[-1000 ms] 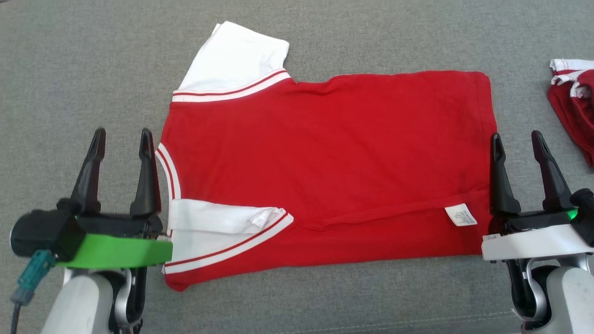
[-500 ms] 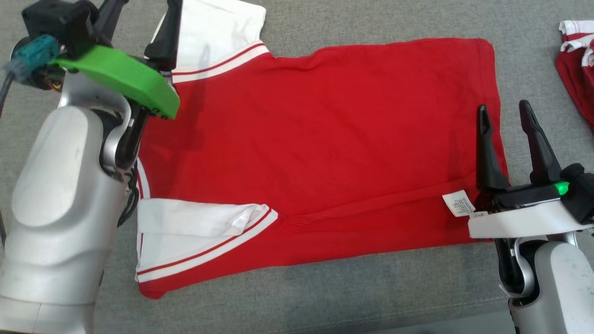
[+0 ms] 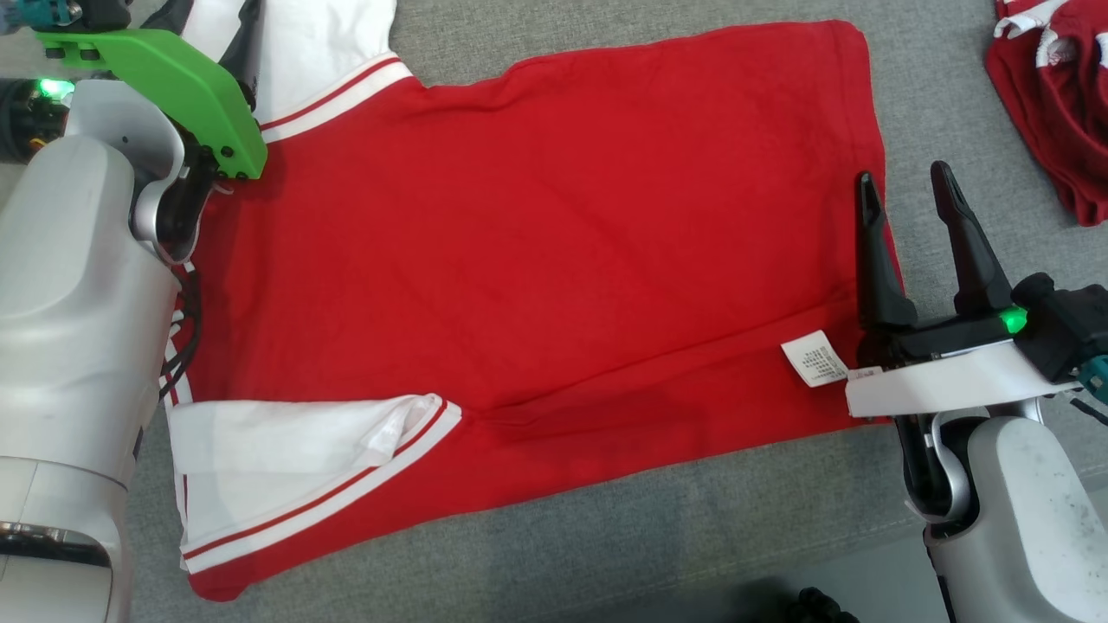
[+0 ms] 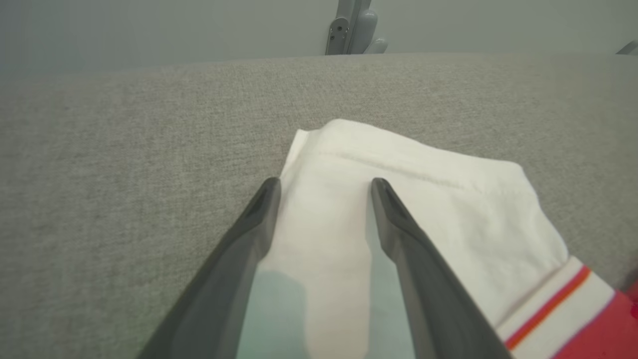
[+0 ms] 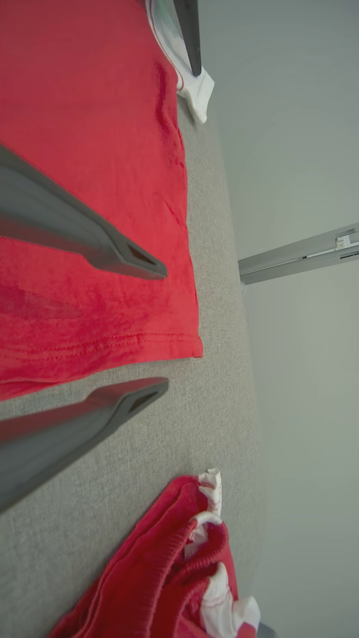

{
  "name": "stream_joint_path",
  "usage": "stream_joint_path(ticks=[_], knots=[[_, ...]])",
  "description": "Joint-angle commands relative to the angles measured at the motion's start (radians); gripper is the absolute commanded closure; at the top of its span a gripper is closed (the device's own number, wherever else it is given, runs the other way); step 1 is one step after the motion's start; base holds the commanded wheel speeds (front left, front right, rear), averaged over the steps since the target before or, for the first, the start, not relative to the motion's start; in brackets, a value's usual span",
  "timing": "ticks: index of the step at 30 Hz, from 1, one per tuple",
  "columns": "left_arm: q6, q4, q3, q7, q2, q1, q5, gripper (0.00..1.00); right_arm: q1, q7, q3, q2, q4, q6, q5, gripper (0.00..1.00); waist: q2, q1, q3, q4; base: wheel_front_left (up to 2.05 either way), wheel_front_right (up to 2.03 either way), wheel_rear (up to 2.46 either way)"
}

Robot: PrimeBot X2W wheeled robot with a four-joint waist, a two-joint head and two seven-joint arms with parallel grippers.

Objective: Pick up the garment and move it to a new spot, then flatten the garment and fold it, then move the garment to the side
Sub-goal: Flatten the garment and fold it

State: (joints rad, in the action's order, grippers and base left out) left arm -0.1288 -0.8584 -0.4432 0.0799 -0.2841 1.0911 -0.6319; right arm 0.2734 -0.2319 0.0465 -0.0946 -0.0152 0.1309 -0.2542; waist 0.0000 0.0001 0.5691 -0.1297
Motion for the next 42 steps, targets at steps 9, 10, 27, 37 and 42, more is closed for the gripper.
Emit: stream_joint_path(ticks=[9,10,27,37,42], knots=[[-0.003,-0.067,-0.095,-0.077,-0.013,0.049,-0.068,1.00,0.161,0.004,-0.015,-0.061,0.113,0.000,-0.038,0.00,0.0000,-0.0001,0.000,0.022,0.00,0.00,0.00],[-0.003,-0.069,-0.104,-0.090,-0.014,0.057,-0.073,1.00,0.190,0.009,-0.015,-0.068,0.137,0.000,-0.045,0.00,0.0000,-0.0001,-0.001,0.026,0.00,0.00,0.00],[-0.001,-0.047,-0.252,-0.248,-0.010,0.152,-0.146,1.00,0.493,0.183,0.120,-0.197,0.559,0.000,-0.172,0.00,0.0000,-0.0001,0.019,0.125,0.00,0.00,0.00],[-0.001,-0.034,-0.304,-0.269,-0.035,0.173,-0.206,1.00,0.555,0.377,0.141,-0.256,0.494,-0.001,-0.292,1.00,0.0000,-0.0001,0.010,0.127,0.00,0.00,0.00],[-0.001,-0.010,-0.311,-0.295,-0.049,0.183,-0.225,1.00,0.581,0.357,0.130,-0.284,0.417,-0.001,-0.295,1.00,0.0000,-0.0001,-0.002,0.132,0.00,0.00,0.00]])
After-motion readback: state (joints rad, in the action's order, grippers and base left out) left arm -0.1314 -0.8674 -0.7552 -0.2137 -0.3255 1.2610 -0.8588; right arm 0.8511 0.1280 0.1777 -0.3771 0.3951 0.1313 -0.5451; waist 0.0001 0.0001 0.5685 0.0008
